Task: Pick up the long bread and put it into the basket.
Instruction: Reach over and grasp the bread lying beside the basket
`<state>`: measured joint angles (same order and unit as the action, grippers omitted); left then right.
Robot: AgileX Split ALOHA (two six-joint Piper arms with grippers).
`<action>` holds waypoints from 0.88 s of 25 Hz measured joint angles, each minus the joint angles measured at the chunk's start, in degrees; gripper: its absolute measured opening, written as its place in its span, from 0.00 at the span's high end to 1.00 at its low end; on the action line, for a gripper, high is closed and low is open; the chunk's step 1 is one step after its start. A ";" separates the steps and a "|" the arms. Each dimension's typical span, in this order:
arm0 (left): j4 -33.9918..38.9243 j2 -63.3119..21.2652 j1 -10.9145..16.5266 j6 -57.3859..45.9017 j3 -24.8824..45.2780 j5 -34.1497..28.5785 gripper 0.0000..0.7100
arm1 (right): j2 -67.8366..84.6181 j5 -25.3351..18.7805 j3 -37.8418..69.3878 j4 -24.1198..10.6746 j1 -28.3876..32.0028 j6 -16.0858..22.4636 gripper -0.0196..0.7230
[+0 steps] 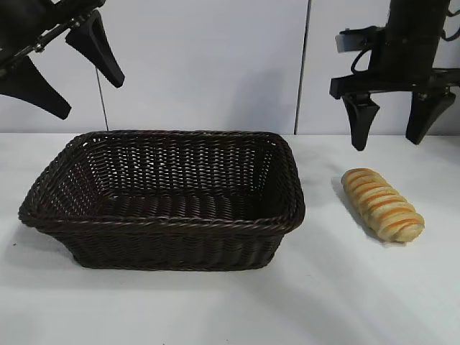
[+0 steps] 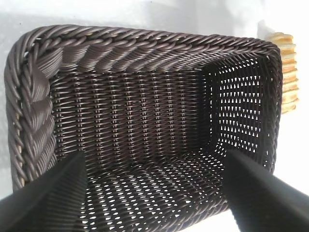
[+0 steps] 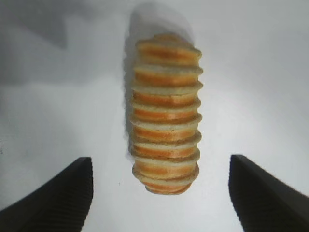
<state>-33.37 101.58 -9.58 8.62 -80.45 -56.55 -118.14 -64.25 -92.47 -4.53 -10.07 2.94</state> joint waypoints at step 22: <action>0.00 0.00 0.00 0.00 0.00 0.00 0.21 | -7.31 2.30 0.12 -2.78 0.00 2.86 0.68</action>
<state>-33.37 101.58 -9.58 8.62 -80.45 -56.55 -125.45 -61.95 -92.35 -7.31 -10.07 5.80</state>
